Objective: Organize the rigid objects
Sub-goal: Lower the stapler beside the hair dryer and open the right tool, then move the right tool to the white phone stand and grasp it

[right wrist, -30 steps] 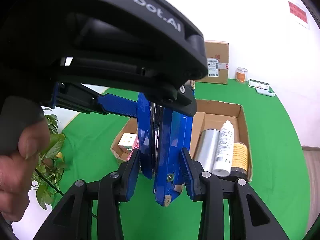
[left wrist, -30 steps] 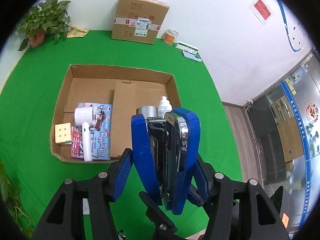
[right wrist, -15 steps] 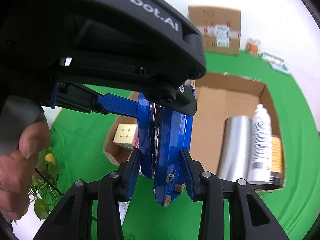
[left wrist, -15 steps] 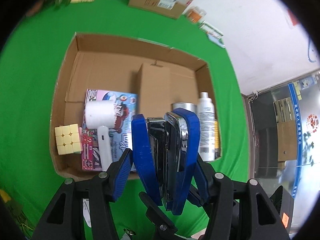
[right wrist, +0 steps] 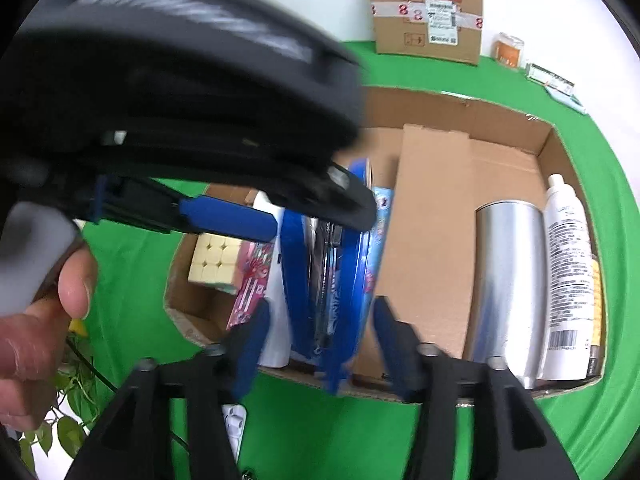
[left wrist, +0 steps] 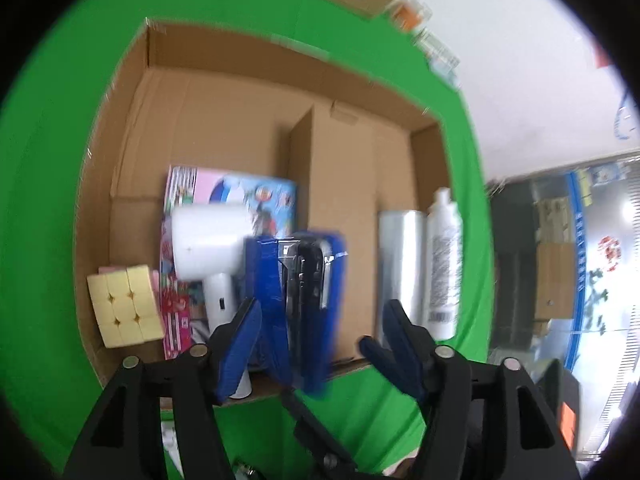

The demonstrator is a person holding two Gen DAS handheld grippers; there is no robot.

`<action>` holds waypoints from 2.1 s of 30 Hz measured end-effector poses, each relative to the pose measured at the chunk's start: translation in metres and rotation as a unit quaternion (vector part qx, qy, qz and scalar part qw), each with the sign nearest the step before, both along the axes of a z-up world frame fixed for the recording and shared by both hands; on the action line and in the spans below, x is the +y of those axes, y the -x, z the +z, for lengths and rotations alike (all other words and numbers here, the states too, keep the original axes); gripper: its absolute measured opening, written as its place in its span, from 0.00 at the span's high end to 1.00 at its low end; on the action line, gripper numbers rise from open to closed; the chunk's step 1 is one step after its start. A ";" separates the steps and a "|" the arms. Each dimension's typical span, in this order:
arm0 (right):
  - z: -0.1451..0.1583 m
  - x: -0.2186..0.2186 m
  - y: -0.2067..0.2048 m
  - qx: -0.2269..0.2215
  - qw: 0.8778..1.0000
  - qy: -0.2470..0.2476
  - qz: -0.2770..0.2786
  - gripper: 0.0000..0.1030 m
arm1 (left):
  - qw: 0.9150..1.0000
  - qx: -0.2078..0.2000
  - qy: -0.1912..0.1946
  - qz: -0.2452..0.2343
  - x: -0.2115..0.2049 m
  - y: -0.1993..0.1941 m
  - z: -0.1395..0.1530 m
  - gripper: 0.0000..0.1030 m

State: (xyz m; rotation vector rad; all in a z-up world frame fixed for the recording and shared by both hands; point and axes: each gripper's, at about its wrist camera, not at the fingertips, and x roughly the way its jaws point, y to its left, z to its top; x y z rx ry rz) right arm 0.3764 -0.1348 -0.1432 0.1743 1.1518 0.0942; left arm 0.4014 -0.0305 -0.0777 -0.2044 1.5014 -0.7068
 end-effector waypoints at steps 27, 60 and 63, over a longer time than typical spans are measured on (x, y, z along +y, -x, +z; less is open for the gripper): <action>-0.042 0.086 0.110 0.111 0.987 -0.066 0.096 0.06 | 0.985 -0.031 -0.136 0.105 0.204 0.157 -0.054 0.36; -0.091 0.088 0.217 0.036 0.994 0.078 0.066 0.38 | 0.986 0.102 0.084 0.098 0.184 0.171 -0.108 0.36; -0.087 0.071 0.239 0.052 0.994 0.073 0.058 0.38 | 0.988 0.117 0.088 0.040 0.144 0.177 -0.119 0.36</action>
